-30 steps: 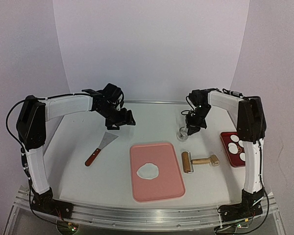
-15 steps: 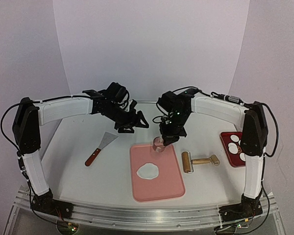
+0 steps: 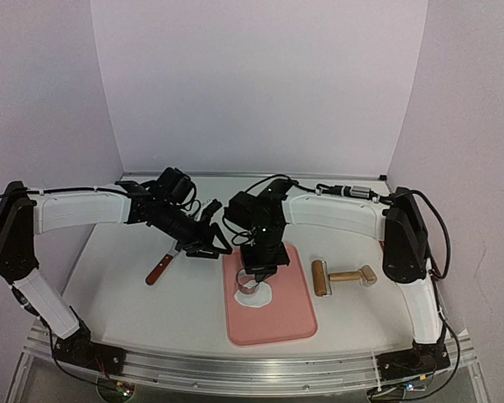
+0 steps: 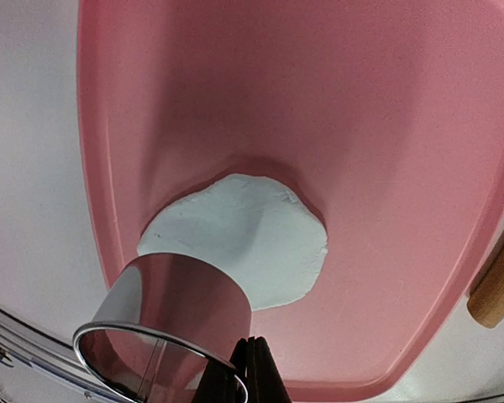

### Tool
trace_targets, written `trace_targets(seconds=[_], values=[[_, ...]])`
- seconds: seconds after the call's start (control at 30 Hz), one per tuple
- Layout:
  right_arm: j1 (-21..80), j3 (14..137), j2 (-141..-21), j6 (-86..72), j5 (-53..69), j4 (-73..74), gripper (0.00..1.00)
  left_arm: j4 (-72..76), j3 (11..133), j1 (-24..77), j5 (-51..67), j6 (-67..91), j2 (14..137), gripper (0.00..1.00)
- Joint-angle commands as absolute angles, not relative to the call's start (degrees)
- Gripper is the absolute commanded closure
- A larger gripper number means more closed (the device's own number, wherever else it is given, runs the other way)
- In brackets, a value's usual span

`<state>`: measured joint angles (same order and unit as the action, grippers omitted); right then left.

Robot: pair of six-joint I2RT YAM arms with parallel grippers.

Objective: Roll out the dumpling wrappers from the dough

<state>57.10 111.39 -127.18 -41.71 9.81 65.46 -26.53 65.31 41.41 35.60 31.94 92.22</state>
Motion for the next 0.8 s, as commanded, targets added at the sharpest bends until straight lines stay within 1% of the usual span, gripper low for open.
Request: trace_targets(seconds=[0.0,0.17,0.4,0.57,0.67,0.77], values=[[57.1,112.9,-128.4,-47.0,7.5,67.0,1.00,-21.6,60.8,41.1,38.6,30.6,88.5,0.54],[57.1,112.6,-128.6,-48.5,7.5,66.3,1.00,-17.5,57.7,41.1,38.7,31.9,88.4,0.53],[57.1,111.6,-128.5,-49.7,6.1,66.0,1.00,-12.3,59.1,41.3,37.6,35.6,93.8,0.60],[57.1,111.5,-129.2,-50.0,5.4,66.1,1.00,-11.2,59.9,41.5,38.2,35.8,96.3,0.63],[57.1,111.9,-129.9,-49.8,5.7,66.2,1.00,-11.0,60.4,41.9,38.7,35.9,97.6,0.66],[57.0,111.9,-130.5,-49.5,6.1,66.2,1.00,-11.0,60.7,42.3,38.7,35.9,98.3,0.67]])
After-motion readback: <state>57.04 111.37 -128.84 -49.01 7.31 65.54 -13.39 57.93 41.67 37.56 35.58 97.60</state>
